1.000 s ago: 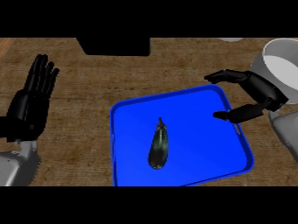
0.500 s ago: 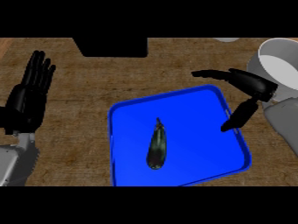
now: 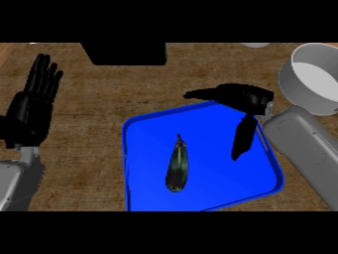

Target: Pick the eggplant from the tray and place it in the pot

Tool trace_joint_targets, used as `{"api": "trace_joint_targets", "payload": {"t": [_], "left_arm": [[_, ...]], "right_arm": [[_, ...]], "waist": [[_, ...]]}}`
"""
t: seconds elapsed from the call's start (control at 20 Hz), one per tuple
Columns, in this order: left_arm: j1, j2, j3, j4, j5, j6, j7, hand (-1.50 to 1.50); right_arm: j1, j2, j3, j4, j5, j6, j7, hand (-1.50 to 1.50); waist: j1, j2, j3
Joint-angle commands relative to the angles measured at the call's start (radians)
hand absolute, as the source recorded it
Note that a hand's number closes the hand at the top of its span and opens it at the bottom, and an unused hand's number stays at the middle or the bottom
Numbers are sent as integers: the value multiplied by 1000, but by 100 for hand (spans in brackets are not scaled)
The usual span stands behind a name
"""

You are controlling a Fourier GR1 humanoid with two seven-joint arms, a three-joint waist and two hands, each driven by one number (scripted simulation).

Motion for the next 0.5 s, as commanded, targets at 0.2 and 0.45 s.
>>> {"api": "trace_joint_targets", "payload": {"t": [0.2, 0.45], "left_arm": [[16, -32, 5, -3, -31, -8, -15, 0], [-29, -17, 58, 25, -28, -37, 0, 0]], "right_arm": [[-12, 155, 9, 41, 71, 67, 214, -150], [84, 183, 11, 28, 139, 88, 188, -150]], "waist": [[2, 1, 1], [-3, 1, 1]]}}
